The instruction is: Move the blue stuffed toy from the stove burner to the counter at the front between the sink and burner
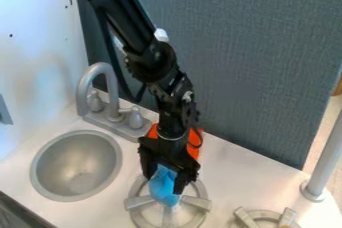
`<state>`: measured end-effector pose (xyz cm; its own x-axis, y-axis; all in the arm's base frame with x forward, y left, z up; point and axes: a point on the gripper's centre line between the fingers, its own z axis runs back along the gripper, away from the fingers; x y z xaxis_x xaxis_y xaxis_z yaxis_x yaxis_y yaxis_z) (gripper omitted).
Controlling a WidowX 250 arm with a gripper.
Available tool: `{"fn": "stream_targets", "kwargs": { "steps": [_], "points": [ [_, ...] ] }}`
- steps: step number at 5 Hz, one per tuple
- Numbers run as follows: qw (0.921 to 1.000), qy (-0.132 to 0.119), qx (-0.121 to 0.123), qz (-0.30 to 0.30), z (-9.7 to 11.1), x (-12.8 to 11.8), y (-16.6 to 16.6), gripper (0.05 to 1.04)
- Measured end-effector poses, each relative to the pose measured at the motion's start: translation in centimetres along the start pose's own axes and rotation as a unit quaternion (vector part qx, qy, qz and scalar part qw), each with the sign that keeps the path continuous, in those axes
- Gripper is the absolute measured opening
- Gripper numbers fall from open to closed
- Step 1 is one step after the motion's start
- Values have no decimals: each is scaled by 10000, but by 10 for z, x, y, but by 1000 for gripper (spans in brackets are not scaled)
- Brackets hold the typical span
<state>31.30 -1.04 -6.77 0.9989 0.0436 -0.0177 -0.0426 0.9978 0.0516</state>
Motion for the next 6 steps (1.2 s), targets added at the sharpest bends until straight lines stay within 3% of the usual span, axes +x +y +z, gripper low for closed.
{"fn": "stream_targets", "kwargs": {
  "steps": [1,2,3,4,6],
  "points": [
    [9996,271,3,-39,-14,1,-3,969],
    [9987,485,161,-31,-27,0,-6,862],
    [9985,495,206,48,-27,0,-7,656],
    [9990,421,118,92,-25,-5,-9,547],
    [9992,-146,-6,365,34,-28,6,499]
  ]
}}
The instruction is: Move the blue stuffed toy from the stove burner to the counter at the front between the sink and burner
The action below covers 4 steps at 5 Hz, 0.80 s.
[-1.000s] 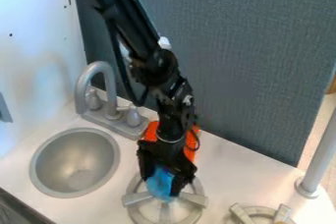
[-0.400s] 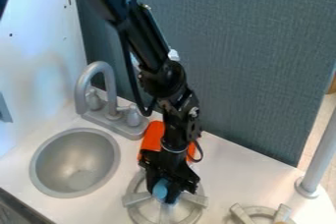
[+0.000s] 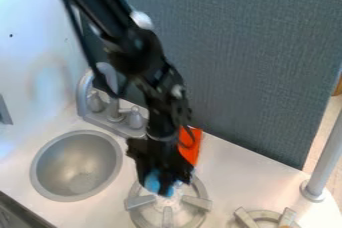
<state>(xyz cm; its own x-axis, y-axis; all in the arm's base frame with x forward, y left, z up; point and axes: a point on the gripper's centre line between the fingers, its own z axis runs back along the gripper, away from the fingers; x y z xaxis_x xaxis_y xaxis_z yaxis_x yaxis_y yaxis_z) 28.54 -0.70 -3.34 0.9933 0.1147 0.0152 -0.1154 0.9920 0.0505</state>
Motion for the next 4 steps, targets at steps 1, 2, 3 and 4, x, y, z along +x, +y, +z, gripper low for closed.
{"fn": "stream_targets", "kwargs": {
  "steps": [1,2,3,4],
  "points": [
    [9986,454,207,175,7,-19,21,499],
    [9831,1367,1076,562,-9,-43,64,499],
    [9729,1876,1219,578,-33,-52,76,499],
    [9685,2154,1190,378,-50,-58,82,499]
  ]
}}
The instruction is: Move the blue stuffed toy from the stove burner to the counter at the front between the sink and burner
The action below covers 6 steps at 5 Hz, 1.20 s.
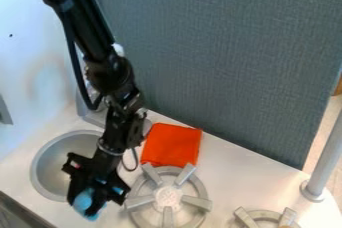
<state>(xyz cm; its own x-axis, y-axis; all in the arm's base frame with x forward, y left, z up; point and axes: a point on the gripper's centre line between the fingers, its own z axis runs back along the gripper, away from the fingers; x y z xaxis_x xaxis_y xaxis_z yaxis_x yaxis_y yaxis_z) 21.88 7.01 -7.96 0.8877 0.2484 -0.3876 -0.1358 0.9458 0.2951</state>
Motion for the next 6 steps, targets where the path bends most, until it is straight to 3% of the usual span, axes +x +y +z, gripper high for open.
{"fn": "stream_targets", "kwargs": {
  "steps": [2,3,4,5,6],
  "points": [
    [9963,208,-212,-809,-29,15,-13,512],
    [9908,72,-806,-1082,-32,20,-10,564],
    [9846,-467,-1296,-1072,-17,24,-11,897],
    [9814,-1030,-1371,-862,23,13,-2,1008],
    [9695,-1723,-1565,-773,67,1,4,1004]
  ]
}}
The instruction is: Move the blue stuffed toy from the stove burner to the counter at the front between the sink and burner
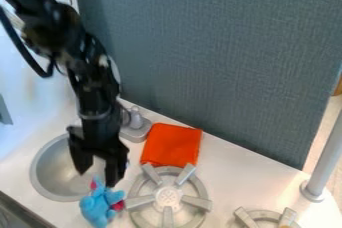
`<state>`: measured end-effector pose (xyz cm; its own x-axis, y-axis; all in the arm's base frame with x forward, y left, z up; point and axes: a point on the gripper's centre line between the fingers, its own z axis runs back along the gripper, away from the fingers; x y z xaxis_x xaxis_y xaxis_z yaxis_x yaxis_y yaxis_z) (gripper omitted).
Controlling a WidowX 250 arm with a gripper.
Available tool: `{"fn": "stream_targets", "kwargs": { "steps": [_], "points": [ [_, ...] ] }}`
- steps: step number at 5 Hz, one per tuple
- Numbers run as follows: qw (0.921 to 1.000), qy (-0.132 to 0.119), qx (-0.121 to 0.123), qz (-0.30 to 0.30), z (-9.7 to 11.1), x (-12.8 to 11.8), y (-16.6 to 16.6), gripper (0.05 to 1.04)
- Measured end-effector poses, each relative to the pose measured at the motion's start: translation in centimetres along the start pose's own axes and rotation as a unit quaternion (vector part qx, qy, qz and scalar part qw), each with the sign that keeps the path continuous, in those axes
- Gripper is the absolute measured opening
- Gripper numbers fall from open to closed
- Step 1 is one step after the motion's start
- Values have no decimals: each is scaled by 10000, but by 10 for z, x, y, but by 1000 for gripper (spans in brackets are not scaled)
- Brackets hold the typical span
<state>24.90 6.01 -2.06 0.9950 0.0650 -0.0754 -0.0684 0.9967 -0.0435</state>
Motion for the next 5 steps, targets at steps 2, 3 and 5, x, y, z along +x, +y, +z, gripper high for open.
{"fn": "stream_targets", "kwargs": {
  "steps": [2,3,5],
  "points": [
    [9954,-237,191,-911,16,11,-90,1001],
    [9873,-466,14,-1518,23,15,-131,1001],
    [9576,-984,99,-2705,28,17,-223,1000]
  ]
}}
